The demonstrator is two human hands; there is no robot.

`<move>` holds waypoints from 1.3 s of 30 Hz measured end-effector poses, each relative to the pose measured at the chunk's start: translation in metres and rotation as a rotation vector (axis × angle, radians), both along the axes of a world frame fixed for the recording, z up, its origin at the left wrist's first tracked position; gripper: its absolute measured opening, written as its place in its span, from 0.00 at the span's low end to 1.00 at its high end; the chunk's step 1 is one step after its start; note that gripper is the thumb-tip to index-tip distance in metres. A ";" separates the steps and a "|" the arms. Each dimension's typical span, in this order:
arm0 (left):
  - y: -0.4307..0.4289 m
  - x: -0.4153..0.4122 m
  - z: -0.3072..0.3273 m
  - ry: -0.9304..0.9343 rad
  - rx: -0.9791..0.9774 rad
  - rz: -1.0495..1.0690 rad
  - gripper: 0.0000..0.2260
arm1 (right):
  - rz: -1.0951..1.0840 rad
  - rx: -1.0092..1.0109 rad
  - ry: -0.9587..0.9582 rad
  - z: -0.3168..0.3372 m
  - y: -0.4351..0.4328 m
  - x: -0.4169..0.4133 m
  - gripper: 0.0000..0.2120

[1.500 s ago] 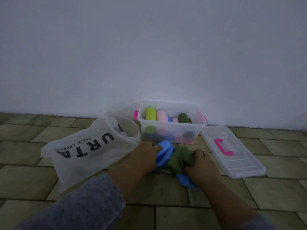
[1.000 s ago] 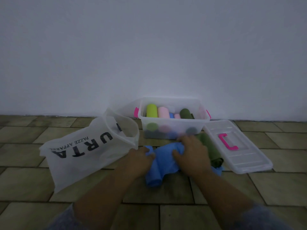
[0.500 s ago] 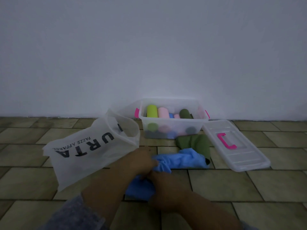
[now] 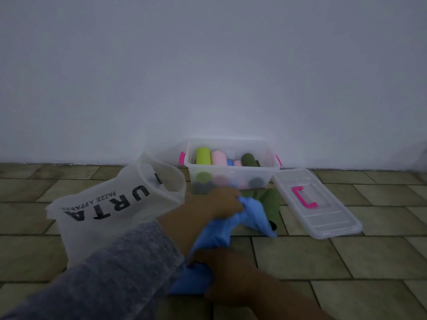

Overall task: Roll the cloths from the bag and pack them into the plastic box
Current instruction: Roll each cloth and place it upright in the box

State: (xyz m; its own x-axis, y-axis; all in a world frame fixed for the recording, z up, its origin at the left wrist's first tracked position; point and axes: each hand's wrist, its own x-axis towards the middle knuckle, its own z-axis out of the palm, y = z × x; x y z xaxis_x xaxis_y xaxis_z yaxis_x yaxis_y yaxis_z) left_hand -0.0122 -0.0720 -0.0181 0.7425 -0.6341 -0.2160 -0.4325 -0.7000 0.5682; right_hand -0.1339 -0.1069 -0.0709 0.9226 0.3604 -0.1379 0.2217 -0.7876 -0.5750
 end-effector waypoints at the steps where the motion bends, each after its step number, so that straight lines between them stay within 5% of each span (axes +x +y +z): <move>1: 0.005 0.009 0.012 0.060 -0.162 0.079 0.10 | 0.013 0.005 0.013 0.001 -0.001 0.001 0.27; 5: 0.036 0.043 0.042 0.392 -0.786 0.378 0.02 | -0.033 -0.120 -0.040 0.001 0.000 0.006 0.27; 11: 0.079 0.068 0.096 -0.206 -1.026 0.709 0.04 | -0.128 -0.159 -0.082 -0.005 0.001 0.017 0.29; 13: 0.094 0.061 0.110 -0.459 -1.109 0.669 0.09 | -0.130 -0.162 -0.100 -0.009 0.002 0.017 0.28; 16: 0.110 0.047 0.113 -0.338 -0.838 0.443 0.04 | -0.127 -0.136 -0.130 -0.012 0.002 0.016 0.28; 19: 0.121 0.034 0.077 0.127 0.012 0.331 0.11 | -0.140 -0.104 -0.092 -0.012 0.000 0.015 0.29; 21: 0.129 0.025 0.041 0.386 0.295 0.343 0.17 | -0.141 -0.082 -0.093 -0.013 -0.001 0.013 0.29; 23: 0.130 0.019 0.004 0.476 0.276 0.400 0.20 | -0.143 -0.051 -0.094 -0.012 -0.001 0.012 0.28; 28: 0.114 0.000 -0.049 0.394 -0.159 0.513 0.24 | -0.202 0.146 -0.077 -0.011 -0.006 0.015 0.22; 32: 0.115 -0.044 -0.056 -0.235 -0.167 0.385 0.21 | -0.463 0.296 -0.063 -0.012 -0.015 0.024 0.18; 36: 0.108 -0.079 -0.061 -0.326 0.064 0.030 0.18 | -0.763 0.459 -0.021 0.002 -0.026 0.056 0.10; 39: 0.104 -0.079 -0.066 -0.411 0.178 -0.015 0.20 | -0.773 0.510 0.241 0.006 -0.025 0.077 0.16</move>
State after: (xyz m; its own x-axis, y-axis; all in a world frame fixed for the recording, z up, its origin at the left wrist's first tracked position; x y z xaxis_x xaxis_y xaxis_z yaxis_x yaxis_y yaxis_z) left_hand -0.0908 0.0318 -0.0838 0.7807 -0.6248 -0.0115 -0.6078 -0.7634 0.2186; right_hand -0.0571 -0.1320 -0.0645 0.8977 -0.2675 -0.3501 -0.4240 -0.3083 -0.8516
